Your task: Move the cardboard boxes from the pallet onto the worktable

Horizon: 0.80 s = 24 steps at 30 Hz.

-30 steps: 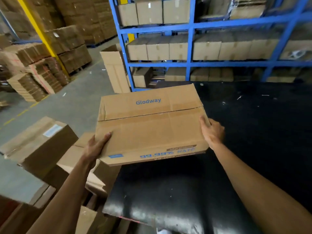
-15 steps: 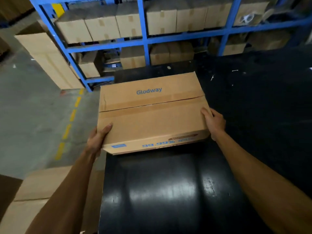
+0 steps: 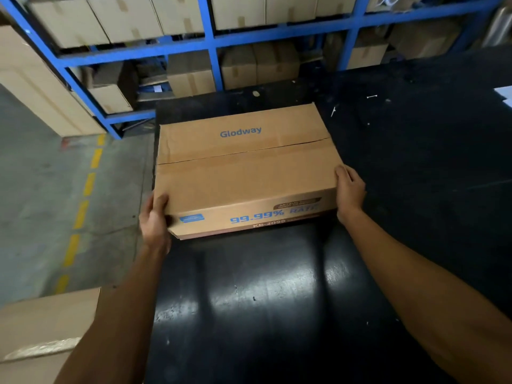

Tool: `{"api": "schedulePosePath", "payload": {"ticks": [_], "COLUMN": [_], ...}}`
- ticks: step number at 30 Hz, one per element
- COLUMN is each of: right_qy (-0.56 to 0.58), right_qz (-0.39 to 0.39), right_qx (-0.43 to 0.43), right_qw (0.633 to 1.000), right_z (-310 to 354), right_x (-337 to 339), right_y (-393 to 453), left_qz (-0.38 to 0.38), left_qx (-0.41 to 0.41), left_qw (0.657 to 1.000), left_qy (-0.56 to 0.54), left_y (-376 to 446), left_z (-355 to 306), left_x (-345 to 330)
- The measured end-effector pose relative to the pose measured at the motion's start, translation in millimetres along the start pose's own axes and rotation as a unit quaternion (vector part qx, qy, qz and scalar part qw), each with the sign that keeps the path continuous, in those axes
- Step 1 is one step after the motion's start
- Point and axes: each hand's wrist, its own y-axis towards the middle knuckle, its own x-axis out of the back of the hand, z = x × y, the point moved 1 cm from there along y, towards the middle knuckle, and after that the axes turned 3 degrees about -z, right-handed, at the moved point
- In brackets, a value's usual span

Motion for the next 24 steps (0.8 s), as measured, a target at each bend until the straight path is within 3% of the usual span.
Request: {"api": "schedulePosePath", "payload": {"ticks": [3, 10, 24], "right_qy": [0.031, 0.051, -0.01], "right_qz": [0.003, 0.058, 0.073], "right_qx": [-0.002, -0.012, -0.02], "right_qw": [1.0, 0.997, 0.997], "right_z": [-22.4, -24.6, -22.6], "right_x": [2.6, -10.9, -6.6], "right_y": [-13.8, -26.4, -41.1], "left_qz": [-0.051, -0.079, -0.017], "left_qx": [-0.013, -0.003, 0.022], "left_qw": [0.998, 0.997, 1.0], "left_qy": [-0.015, -0.019, -0.013], "left_y": [-22.4, -25.2, -22.7], "left_z": [12.8, 19.0, 11.9], "left_x": [-5.3, 7.2, 11.1]}}
